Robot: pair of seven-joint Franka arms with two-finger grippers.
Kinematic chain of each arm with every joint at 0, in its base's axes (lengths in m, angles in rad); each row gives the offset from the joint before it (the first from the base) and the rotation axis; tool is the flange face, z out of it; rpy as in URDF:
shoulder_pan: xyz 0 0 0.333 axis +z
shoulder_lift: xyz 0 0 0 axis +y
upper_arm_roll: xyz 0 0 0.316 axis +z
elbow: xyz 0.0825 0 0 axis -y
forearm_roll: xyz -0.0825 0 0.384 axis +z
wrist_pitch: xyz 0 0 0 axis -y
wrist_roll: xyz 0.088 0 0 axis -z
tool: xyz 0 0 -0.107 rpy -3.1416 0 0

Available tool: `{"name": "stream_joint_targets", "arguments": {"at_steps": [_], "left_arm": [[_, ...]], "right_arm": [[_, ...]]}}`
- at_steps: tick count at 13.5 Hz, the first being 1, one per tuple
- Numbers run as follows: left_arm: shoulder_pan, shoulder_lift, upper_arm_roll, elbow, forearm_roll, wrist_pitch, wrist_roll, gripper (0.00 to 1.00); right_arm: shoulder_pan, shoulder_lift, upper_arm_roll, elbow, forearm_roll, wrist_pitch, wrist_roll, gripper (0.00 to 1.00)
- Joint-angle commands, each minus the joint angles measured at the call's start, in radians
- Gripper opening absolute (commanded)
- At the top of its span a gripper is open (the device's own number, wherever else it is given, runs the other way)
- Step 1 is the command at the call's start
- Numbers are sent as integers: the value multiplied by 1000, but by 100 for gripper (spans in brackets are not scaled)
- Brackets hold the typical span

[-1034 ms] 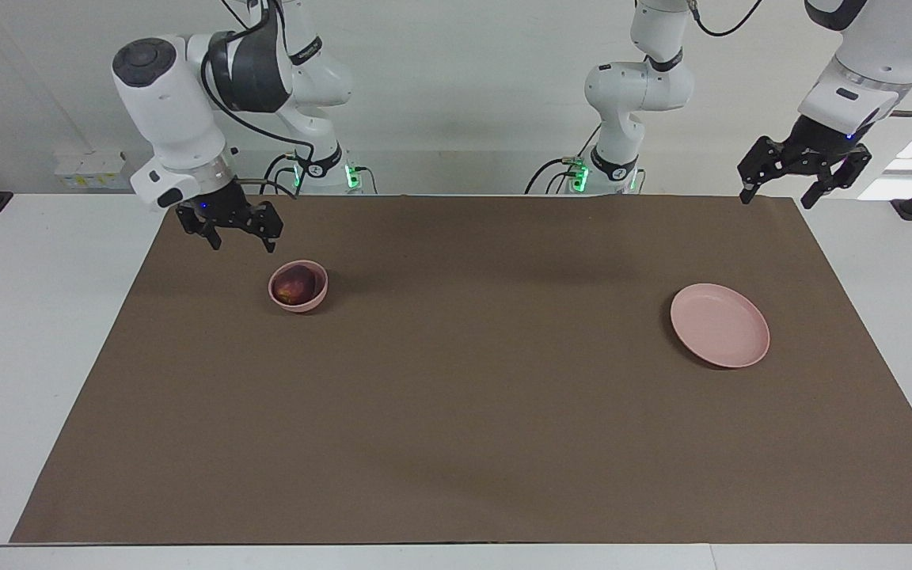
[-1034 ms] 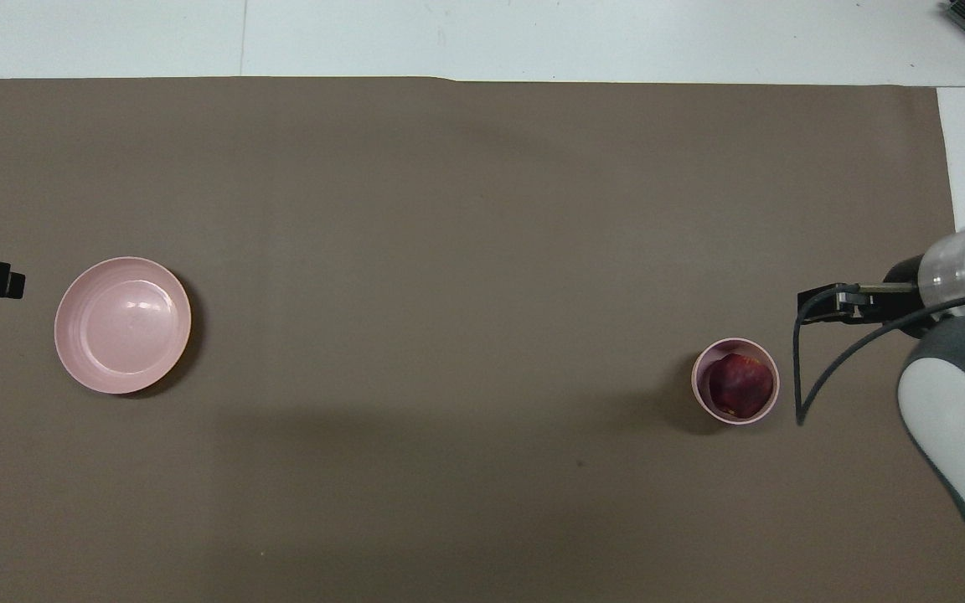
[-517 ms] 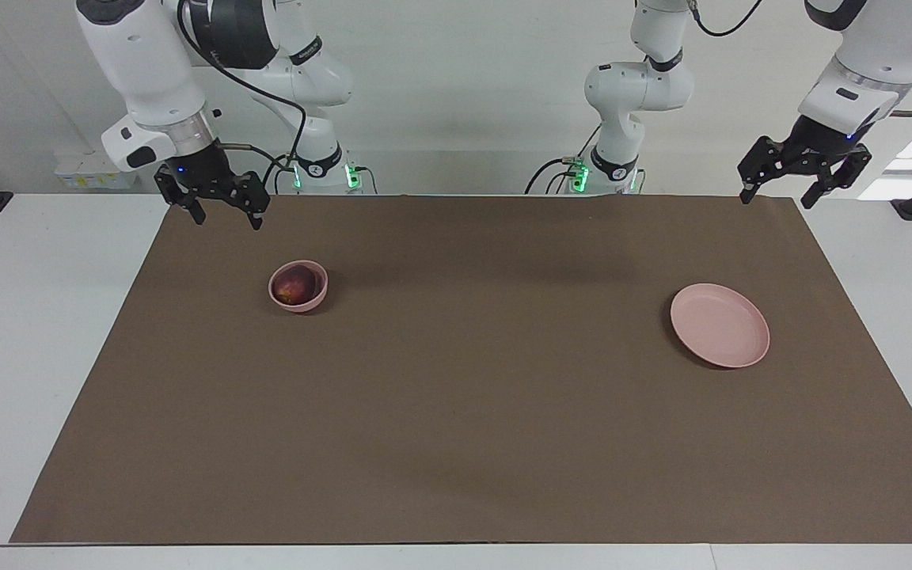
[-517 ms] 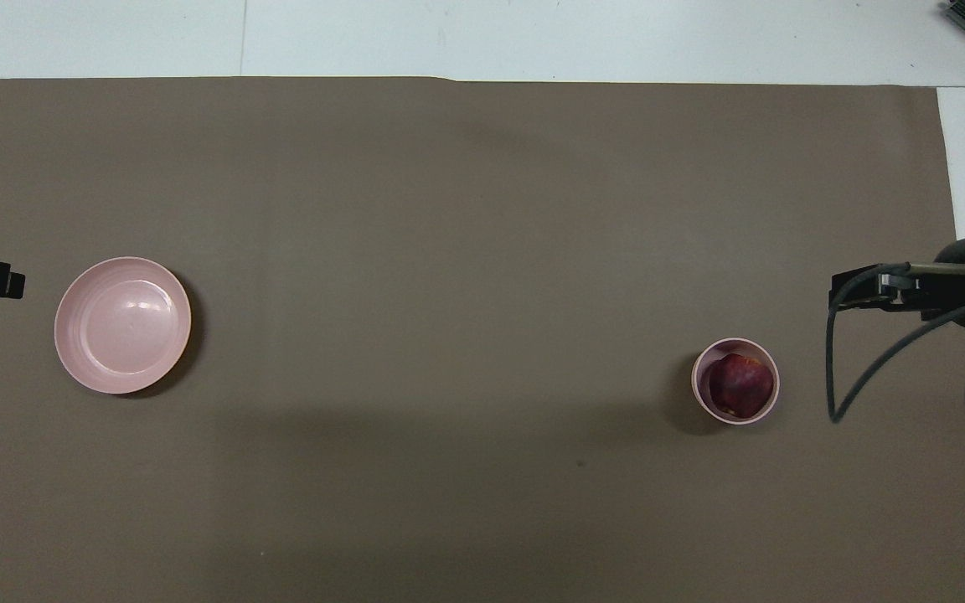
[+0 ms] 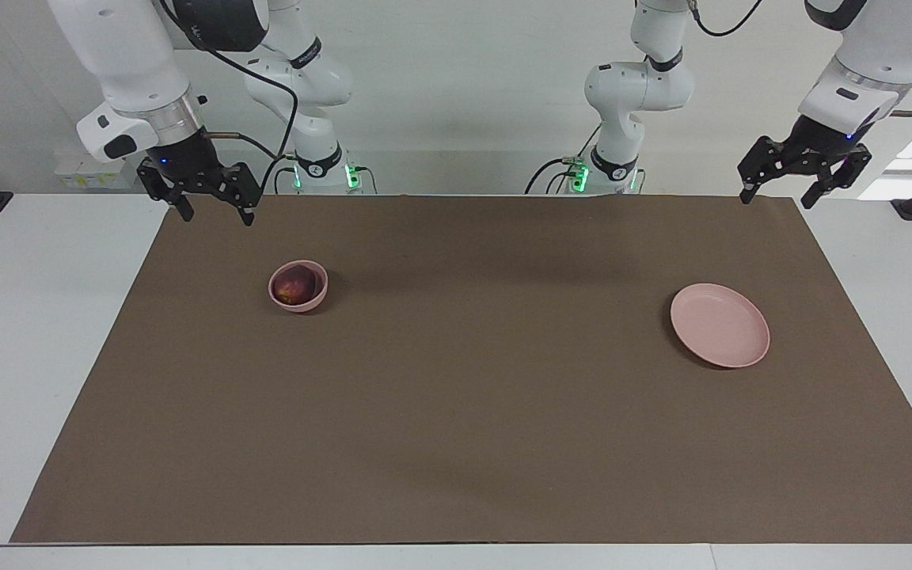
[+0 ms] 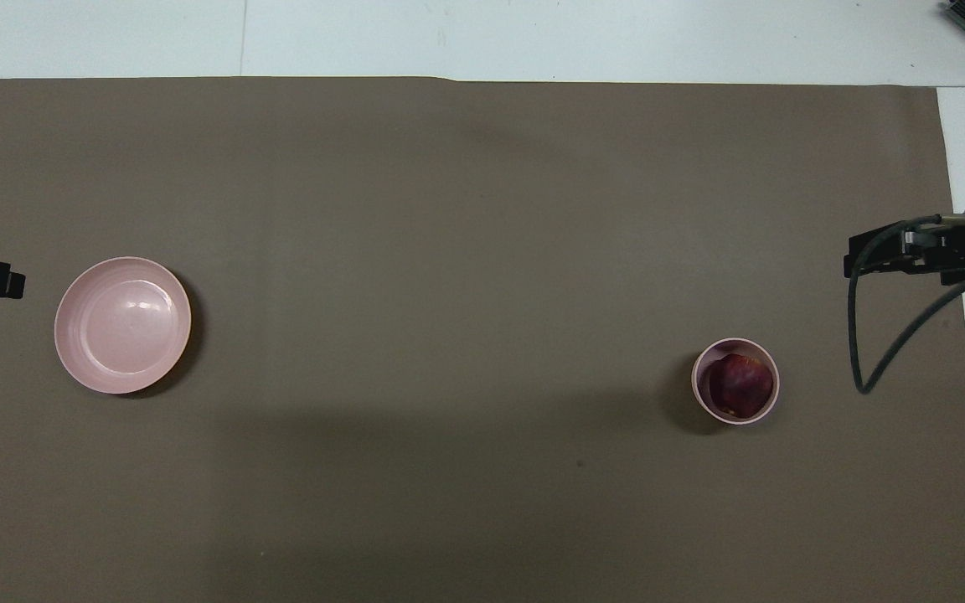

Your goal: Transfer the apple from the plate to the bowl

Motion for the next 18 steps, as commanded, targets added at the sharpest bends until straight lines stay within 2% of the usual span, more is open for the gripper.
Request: {"name": "stream_joint_targets", "arguments": {"at_steps": [1,18], "left_arm": [[6,-19,-5,-18,11,-2,10,100],[6,-19,-5,-18,11,-3,12,100]], "right_arm": [[2,-3,6,-5,10,-5,-26,100],[4,-20,4,-26,-6,-40,-31,100]]}}
